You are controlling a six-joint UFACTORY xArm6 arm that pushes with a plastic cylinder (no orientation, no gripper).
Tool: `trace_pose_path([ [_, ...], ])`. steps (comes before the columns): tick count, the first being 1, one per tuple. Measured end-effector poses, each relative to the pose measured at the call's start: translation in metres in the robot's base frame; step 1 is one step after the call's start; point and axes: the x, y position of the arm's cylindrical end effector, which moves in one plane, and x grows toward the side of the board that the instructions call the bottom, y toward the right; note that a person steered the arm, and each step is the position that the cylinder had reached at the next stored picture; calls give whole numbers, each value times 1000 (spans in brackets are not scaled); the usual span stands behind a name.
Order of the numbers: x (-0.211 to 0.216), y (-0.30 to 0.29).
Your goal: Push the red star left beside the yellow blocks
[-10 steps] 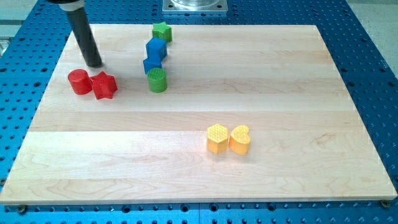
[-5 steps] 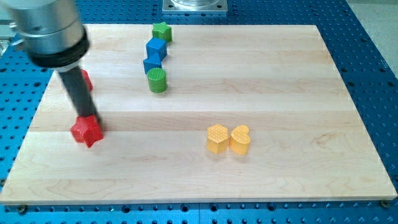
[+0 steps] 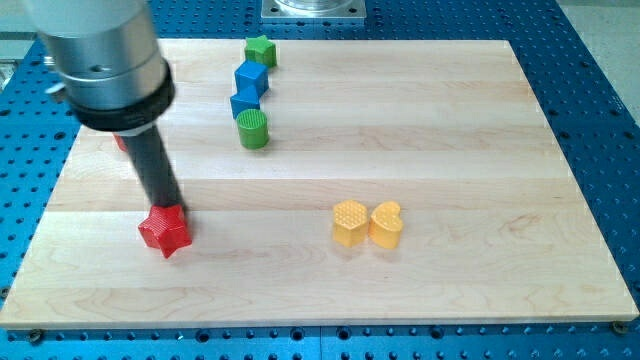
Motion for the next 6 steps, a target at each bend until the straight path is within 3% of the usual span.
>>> trace_pose_path([
  [1, 5, -31],
  [2, 28, -14],
  [4, 41, 72],
  [5, 76, 67],
  [6, 75, 91],
])
